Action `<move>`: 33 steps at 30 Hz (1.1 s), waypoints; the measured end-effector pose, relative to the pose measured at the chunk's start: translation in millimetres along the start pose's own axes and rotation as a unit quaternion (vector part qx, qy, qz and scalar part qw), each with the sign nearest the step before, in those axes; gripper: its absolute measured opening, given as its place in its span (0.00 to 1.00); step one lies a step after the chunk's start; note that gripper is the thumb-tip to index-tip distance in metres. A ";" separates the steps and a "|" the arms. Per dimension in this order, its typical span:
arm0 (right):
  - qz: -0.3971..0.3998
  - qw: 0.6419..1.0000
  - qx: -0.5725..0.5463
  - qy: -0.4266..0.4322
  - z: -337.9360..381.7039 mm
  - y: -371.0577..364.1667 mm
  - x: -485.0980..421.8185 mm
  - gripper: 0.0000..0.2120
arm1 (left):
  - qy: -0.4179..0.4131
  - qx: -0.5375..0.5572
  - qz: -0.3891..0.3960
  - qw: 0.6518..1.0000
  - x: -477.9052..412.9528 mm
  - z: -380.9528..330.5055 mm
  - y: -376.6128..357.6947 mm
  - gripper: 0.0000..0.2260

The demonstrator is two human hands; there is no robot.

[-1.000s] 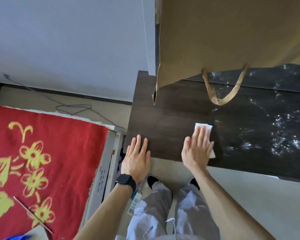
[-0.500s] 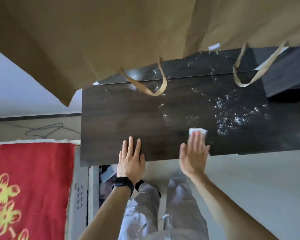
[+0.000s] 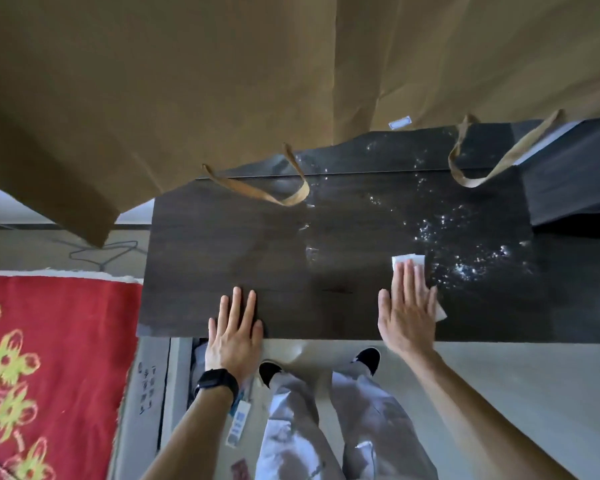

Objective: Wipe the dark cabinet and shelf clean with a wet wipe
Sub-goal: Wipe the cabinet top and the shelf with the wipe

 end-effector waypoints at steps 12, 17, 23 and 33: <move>0.015 0.975 0.004 0.222 157.9 -19.9 -27.3 0.28 | -0.031 -0.031 -0.044 0.998 -10.1 2.6 14.5 0.27; -0.012 1.000 -0.013 -0.007 62.3 -2.0 -36.1 0.30 | -0.050 -0.013 -0.038 0.998 -39.1 -3.4 21.0 0.27; 0.004 0.961 0.016 0.277 184.1 -28.9 -18.4 0.29 | -0.050 0.006 -0.066 0.997 -58.6 3.8 27.4 0.27; -0.007 1.000 -0.013 0.010 105.6 6.0 -92.2 0.30 | -0.068 0.012 -0.094 0.993 -79.3 7.9 26.2 0.26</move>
Point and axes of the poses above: each hand's wrist, its own x-axis away from the middle knuckle, its own y-axis out of the back of the hand, z = x × y, the point moved 2 cm from there along -x, towards the middle knuckle, and after that the axes turned 4 degrees about x, right-handed, at the moved point
